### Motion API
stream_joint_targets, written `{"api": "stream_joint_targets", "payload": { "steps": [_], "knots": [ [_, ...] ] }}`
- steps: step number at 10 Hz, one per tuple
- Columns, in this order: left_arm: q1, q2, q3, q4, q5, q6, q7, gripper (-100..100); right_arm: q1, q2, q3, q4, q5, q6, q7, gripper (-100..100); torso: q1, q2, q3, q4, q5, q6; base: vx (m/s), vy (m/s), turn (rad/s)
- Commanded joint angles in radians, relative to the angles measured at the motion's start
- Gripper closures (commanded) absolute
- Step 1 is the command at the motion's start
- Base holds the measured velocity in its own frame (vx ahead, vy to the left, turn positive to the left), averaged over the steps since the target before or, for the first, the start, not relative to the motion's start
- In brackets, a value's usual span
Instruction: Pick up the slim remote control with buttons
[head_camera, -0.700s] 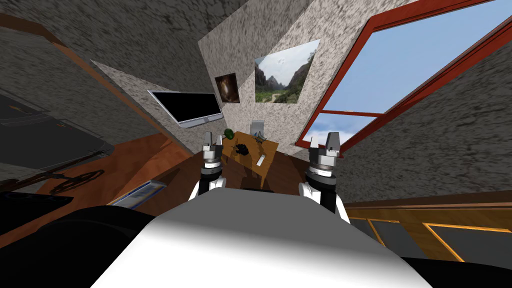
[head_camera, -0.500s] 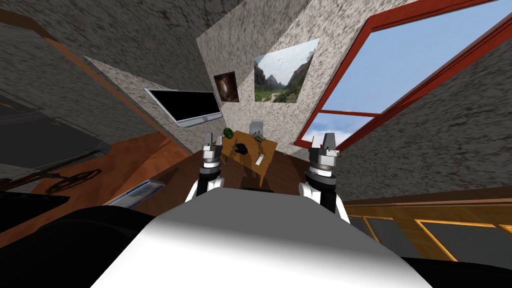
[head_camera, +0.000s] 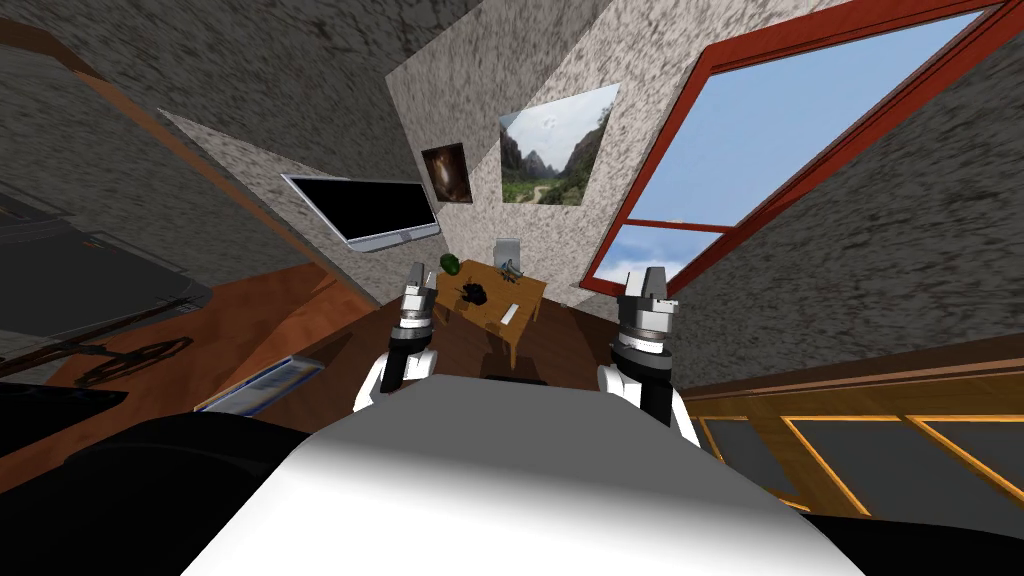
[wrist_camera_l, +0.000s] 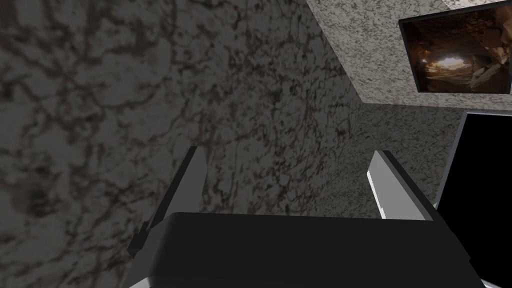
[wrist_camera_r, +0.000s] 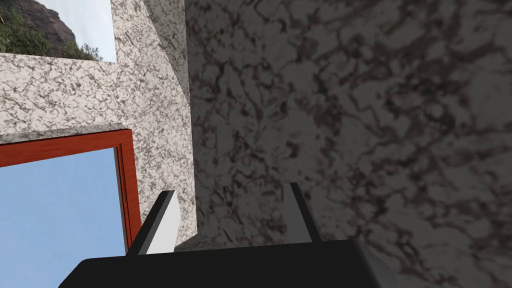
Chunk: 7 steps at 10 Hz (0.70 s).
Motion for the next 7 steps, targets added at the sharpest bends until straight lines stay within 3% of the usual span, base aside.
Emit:
{"api": "stream_joint_targets", "payload": {
  "steps": [1, 2, 4, 5, 6, 7],
  "knots": [
    [-0.017, 0.016, 0.05, 0.033, 0.002, 0.046, 0.002, -100, 0.0, 0.0, 0.0, 0.0, 0.0, 0.0, 0.0, 0, 0.0, 0.0, 0.0, 0.0, 0.0, 0.0, -0.07, -0.199, -0.032],
    [-0.017, 0.016, 0.053, 0.033, 0.002, 0.046, 0.002, -100, 0.0, 0.0, 0.0, 0.0, 0.0, 0.0, 0.0, 0, -0.001, 0.0, 0.0, 0.0, 0.0, 0.0, -0.053, -0.143, 0.003],
    [-0.046, 0.033, 0.121, 0.073, 0.006, 0.111, 0.008, -100, 0.0, 0.0, 0.0, 0.0, 0.0, 0.0, 0.0, 0, 0.003, -0.001, -0.001, 0.0, 0.001, 0.0, -0.06, -0.148, -0.032],
    [-0.046, 0.033, 0.125, 0.073, 0.006, 0.123, 0.008, -100, 0.0, 0.0, 0.0, 0.0, 0.0, 0.0, 0.0, 0, 0.001, -0.001, -0.001, 0.0, 0.0, 0.0, -0.029, -0.133, -0.001],
    [-0.062, 0.041, 0.162, 0.096, 0.009, 0.162, 0.011, -100, 0.0, 0.0, 0.0, 0.0, 0.0, 0.0, 0.0, 0, 0.003, -0.002, -0.001, -0.001, 0.0, 0.0, -0.018, -0.132, -0.023],
    [-0.062, 0.041, 0.163, 0.096, 0.009, 0.167, 0.011, -100, 0.0, 0.0, 0.0, 0.0, 0.0, 0.0, 0.0, 0, 0.003, -0.003, -0.002, -0.001, 0.001, 0.0, -0.019, -0.1, -0.004]
  ]
}}
